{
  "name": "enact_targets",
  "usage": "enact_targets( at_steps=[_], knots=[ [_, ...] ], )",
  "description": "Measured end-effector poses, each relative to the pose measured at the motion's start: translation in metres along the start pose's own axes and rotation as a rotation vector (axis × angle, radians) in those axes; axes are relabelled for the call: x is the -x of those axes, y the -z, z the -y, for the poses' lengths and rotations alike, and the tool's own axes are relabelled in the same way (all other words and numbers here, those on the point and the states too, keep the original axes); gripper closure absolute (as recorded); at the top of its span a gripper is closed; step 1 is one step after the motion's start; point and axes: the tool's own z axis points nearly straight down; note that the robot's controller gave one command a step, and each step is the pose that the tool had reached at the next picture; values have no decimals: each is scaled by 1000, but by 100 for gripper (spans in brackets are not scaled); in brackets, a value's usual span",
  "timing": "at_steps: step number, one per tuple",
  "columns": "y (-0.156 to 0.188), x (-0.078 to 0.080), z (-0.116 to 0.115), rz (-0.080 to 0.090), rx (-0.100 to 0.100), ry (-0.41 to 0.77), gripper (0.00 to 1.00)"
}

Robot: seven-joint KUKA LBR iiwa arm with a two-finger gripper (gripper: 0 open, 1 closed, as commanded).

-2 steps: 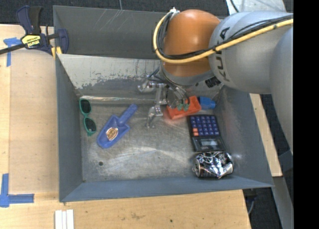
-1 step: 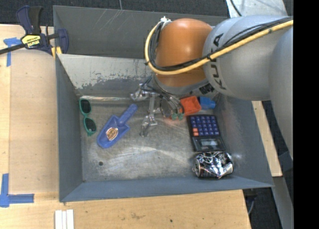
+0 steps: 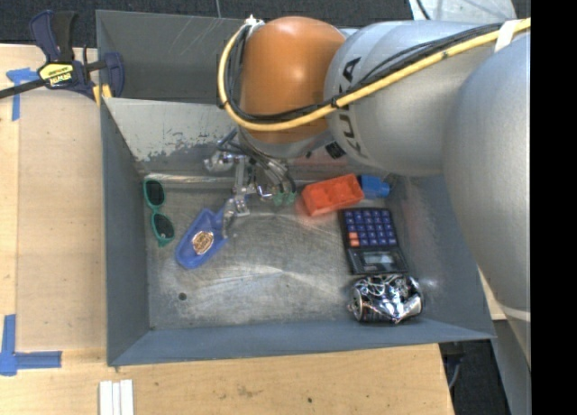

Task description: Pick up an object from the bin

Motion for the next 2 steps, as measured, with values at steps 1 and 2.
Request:
enact_targets(
  at_steps=[1,2],
  knots=[
    [-46,22,-6,11,0,115,0],
    [-89,-31,-10,18,3,-59,100]
  ],
)
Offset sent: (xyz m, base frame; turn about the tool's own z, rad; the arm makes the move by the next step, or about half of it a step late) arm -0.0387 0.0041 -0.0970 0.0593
